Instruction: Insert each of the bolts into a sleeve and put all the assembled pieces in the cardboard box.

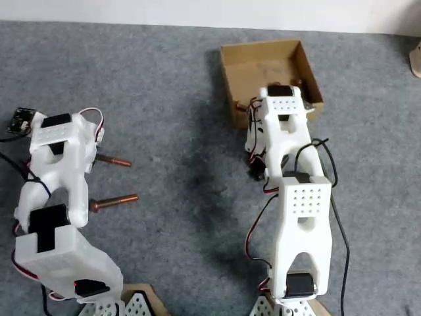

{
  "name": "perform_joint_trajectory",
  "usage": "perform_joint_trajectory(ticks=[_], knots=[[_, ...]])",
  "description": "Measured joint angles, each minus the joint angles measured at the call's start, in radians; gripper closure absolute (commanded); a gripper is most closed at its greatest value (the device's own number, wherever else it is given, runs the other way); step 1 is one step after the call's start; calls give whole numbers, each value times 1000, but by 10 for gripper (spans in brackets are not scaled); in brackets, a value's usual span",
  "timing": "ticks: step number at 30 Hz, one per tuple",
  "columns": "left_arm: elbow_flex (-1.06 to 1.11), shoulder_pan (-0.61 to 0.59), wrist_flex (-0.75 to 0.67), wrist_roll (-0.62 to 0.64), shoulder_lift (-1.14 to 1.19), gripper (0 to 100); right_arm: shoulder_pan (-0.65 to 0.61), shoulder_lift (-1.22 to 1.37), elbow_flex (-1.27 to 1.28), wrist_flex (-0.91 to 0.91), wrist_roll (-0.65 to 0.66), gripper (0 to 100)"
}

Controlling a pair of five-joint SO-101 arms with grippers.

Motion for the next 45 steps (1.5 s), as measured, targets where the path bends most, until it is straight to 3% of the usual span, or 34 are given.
perform_joint_trajectory(ticks=[6,17,27,30,45], knots=[[68,0,-86,0,0,870,0,0,0,0,0,995],[66,2,-103,-11,74,874,0,0,0,0,0,995],[-120,2,55,-11,187,901,0,-104,3,8,72,995],[-132,3,64,-20,189,1000,-9,-167,3,8,137,995],[-172,83,74,-292,207,995,-69,-334,35,8,546,995]])
